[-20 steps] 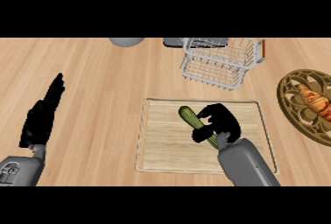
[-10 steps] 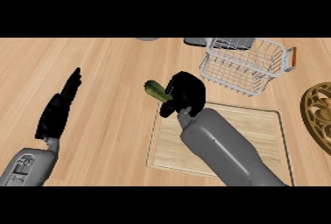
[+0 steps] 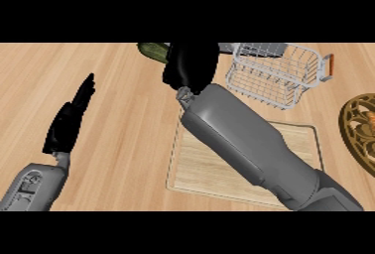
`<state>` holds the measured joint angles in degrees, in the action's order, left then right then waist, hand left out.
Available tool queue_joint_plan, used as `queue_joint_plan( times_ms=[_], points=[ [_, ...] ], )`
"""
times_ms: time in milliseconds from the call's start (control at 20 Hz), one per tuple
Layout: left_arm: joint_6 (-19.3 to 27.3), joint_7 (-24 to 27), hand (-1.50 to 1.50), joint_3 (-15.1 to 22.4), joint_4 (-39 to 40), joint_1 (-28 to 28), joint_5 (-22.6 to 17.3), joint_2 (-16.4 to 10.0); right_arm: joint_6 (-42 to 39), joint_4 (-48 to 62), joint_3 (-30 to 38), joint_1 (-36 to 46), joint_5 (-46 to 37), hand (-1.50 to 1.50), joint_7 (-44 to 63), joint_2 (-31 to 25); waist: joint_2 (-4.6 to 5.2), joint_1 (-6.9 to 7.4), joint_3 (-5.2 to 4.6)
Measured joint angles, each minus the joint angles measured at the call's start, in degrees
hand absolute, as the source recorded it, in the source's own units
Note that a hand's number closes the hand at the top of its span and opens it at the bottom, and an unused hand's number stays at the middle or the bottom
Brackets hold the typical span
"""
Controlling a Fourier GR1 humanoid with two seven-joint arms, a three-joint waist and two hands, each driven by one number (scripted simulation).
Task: Pick the squash from the tray and place it in the tiered basket
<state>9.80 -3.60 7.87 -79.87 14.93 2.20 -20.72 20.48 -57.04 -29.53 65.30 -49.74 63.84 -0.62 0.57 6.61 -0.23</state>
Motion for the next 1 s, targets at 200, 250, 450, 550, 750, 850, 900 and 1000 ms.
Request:
queue_joint_plan(
  times_ms=[200, 250, 450, 550, 750, 850, 900, 1000],
  points=[
    [0.25, 0.15, 0.00, -0.58, 1.09, 0.07, 0.05, 0.13, 0.56, 5.17, 0.96, 7.95, -4.10, 1.50, 1.96, -0.01, -0.11, -1.10, -0.03],
    [0.15, 0.40, 0.00, -1.03, 1.38, -0.01, -0.13, -0.11, 0.31, 6.82, 0.97, 9.60, -5.08, 1.50, 2.50, -0.01, -0.13, -1.35, -0.04],
    [0.17, 0.57, 0.00, -2.17, 1.99, 0.01, -0.17, -0.71, -1.18, 12.19, 3.03, 16.14, -5.49, 1.50, 3.40, 0.04, -0.21, -2.47, 0.01],
    [-0.13, 0.55, 0.00, -2.16, 1.21, -0.85, -0.26, -0.82, -1.23, 14.49, 4.29, 18.51, -4.61, 1.50, 3.10, 0.05, -0.20, -2.52, 0.04],
    [-0.34, 1.15, 0.00, -3.04, 1.13, -1.54, -0.59, -0.90, 0.71, 19.76, 7.71, 20.78, -3.39, 1.50, 0.46, 0.16, 0.00, -3.13, 0.07],
    [-0.30, 1.50, 0.00, -3.30, 0.95, -2.26, -0.43, -0.93, 1.17, 22.80, 8.13, 21.64, -3.06, 1.50, -0.64, 0.22, 0.02, -3.32, 0.09],
    [-0.39, 1.22, 0.00, -3.55, 0.99, -2.00, -0.51, -0.93, 1.38, 24.44, 8.73, 22.30, -3.10, 1.50, -1.33, 0.26, 0.04, -3.54, 0.10],
    [-0.24, 1.40, 0.00, -3.79, 1.02, -2.38, -0.27, -0.89, 1.58, 27.87, 9.52, 23.20, -3.74, 1.50, -2.49, 0.12, 0.06, -3.82, 0.10]
  ],
)
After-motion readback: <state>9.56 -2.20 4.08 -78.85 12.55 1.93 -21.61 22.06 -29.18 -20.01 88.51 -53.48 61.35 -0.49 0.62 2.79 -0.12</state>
